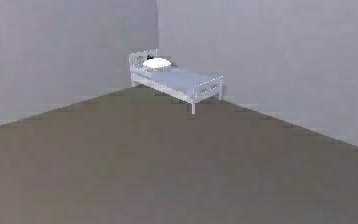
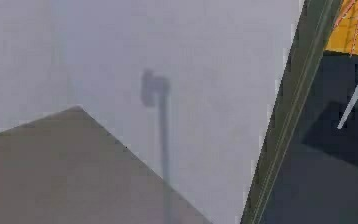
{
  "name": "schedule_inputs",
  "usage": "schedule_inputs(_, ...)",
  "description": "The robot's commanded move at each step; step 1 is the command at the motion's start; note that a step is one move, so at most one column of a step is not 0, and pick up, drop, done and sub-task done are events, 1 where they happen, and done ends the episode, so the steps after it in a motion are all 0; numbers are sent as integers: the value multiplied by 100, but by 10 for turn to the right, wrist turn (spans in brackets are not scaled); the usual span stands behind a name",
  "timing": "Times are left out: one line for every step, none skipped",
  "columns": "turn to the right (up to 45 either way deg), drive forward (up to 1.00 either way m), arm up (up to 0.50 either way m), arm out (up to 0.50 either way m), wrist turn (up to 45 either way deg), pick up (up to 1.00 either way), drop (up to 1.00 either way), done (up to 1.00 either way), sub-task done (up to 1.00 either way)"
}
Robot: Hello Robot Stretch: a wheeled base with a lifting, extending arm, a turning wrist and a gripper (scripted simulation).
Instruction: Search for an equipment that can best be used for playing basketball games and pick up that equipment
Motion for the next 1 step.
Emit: schedule_inputs(-420,0,0,0,0,0,0,0,0)
